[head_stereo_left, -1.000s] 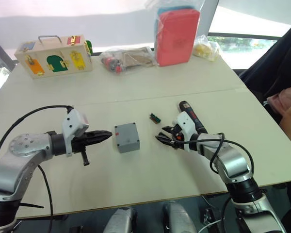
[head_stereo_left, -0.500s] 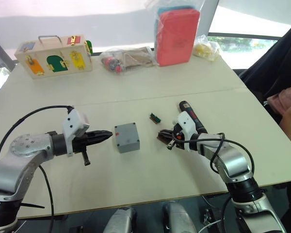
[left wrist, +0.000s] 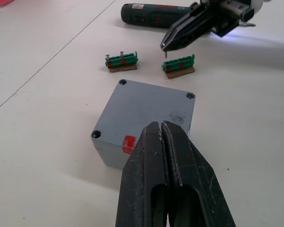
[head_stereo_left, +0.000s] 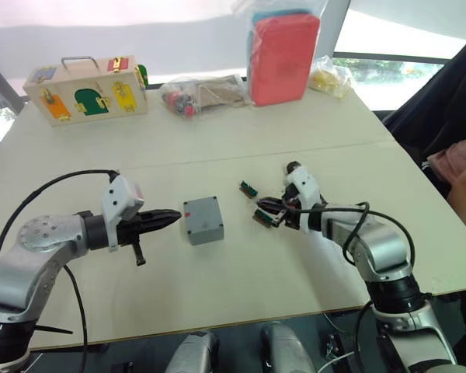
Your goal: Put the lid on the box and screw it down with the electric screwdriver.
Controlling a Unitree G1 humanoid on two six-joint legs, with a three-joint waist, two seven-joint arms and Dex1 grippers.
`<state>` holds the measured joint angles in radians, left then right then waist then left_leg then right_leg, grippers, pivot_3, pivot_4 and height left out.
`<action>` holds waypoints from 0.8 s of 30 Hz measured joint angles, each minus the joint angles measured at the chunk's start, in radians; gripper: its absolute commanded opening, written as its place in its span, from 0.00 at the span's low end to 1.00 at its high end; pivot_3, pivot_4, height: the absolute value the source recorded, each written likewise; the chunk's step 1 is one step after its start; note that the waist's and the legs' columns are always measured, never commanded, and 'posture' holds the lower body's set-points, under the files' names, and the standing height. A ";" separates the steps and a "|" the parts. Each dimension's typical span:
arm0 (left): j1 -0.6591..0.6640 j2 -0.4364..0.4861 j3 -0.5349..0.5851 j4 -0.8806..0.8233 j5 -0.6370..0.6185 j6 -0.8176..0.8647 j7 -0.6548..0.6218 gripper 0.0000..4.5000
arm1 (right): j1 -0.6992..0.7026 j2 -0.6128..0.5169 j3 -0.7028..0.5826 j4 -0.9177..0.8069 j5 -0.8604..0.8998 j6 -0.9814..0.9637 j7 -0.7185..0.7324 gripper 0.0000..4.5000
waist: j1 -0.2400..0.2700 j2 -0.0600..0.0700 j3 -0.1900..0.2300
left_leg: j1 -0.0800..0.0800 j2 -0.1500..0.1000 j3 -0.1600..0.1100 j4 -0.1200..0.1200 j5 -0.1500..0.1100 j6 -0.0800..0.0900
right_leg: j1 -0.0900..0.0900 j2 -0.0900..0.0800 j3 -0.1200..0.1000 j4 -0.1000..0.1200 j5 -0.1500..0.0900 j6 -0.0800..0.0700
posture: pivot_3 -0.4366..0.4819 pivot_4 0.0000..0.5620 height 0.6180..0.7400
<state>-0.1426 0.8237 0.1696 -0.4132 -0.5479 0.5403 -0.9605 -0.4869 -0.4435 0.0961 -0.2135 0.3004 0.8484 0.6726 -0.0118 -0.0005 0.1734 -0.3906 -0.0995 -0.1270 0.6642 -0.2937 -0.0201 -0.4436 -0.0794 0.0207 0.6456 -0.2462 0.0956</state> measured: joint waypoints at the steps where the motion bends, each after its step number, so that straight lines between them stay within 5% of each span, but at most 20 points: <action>1: 0.005 0.000 0.000 0.000 0.001 -0.001 0.000 0.00 | -0.004 -0.004 0.000 -0.001 0.001 0.003 0.002 0.01 | 0.000 0.000 0.000 | 0.000 0.000 0.000 0.000 0.000 0.000 | 0.000 0.000 0.000 0.000 0.000 0.000 | 0.48 0.27 1.00; 13: 0.030 0.003 0.006 0.012 0.018 -0.014 -0.001 0.00 | -0.215 0.053 0.065 -0.017 0.077 0.104 0.038 0.01 | -0.002 0.000 0.000 | 0.000 0.000 0.000 0.000 0.000 0.000 | 0.000 0.000 0.000 0.000 0.000 0.000 | 0.48 0.27 1.00; 24: 0.037 0.019 0.033 0.040 0.024 -0.023 0.008 0.00 | -0.327 0.155 0.230 0.224 0.017 0.038 0.057 0.01 | -0.003 0.000 0.000 | 0.000 0.000 0.000 0.000 0.000 0.000 | 0.000 0.000 0.000 0.000 0.000 0.000 | 0.48 0.27 1.00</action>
<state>-0.1053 0.8424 0.2022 -0.3735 -0.5238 0.5178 -0.9521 -0.8142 -0.2886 0.3263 0.0102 0.3174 0.8866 0.7291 -0.0144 -0.0006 0.1734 -0.3906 -0.0996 -0.1267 0.6643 -0.2939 -0.0199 -0.4440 -0.0797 0.0207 0.6458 -0.2461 0.0956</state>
